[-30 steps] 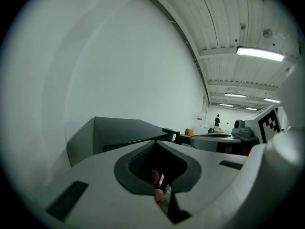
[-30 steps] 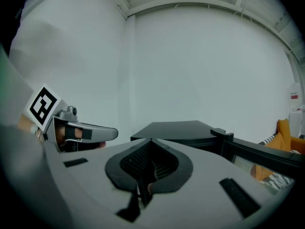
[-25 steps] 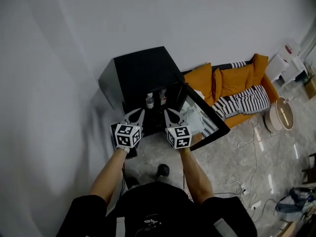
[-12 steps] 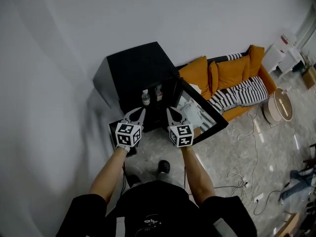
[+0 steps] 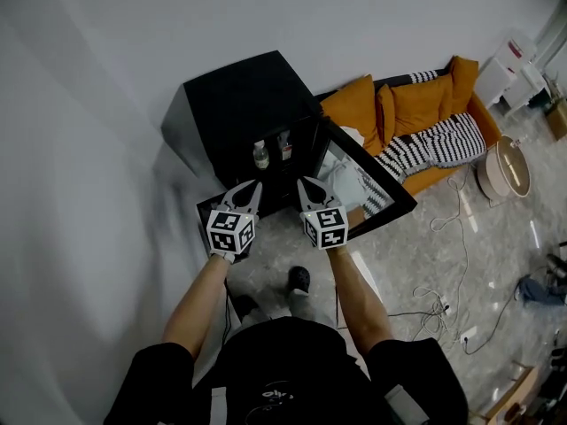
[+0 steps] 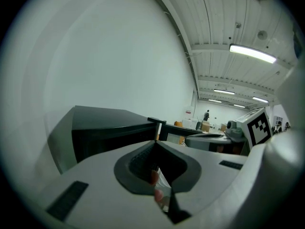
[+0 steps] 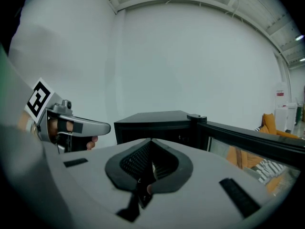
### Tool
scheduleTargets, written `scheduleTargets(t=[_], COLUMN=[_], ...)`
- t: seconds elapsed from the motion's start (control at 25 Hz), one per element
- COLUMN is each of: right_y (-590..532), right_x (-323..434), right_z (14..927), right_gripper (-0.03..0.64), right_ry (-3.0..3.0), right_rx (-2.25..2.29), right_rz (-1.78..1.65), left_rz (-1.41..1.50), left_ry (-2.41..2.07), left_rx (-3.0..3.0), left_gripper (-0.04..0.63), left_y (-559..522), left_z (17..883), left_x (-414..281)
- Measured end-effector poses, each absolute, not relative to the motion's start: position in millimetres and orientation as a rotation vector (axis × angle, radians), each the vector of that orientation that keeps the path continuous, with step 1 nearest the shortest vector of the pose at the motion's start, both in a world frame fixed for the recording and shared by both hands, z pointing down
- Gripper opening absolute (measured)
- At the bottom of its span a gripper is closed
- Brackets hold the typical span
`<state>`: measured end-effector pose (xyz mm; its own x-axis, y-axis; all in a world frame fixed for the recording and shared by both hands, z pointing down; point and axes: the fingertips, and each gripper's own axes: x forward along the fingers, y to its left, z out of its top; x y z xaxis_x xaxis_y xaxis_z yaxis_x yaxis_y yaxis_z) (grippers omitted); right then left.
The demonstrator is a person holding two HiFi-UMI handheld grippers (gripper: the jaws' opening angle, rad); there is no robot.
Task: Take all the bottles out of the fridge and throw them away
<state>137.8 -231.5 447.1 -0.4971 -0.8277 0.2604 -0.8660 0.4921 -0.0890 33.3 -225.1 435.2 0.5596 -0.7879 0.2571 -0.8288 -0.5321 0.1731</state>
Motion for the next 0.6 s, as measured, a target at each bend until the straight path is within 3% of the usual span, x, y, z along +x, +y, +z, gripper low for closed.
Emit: scheduleTargets(t=[0.6], right_y=[-209.3], right_x=[140.9], right_z=[509.3], right_gripper=[0.008], right_ry=[-2.503], right_rx=[1.421], right_rz=[0.431], left_rz=[0.273], left_ry=[-1.299], left_rx=[2.429], left_gripper=[0.002], left_y=[-199.6], left_z=[494.2], left_x=[31.4])
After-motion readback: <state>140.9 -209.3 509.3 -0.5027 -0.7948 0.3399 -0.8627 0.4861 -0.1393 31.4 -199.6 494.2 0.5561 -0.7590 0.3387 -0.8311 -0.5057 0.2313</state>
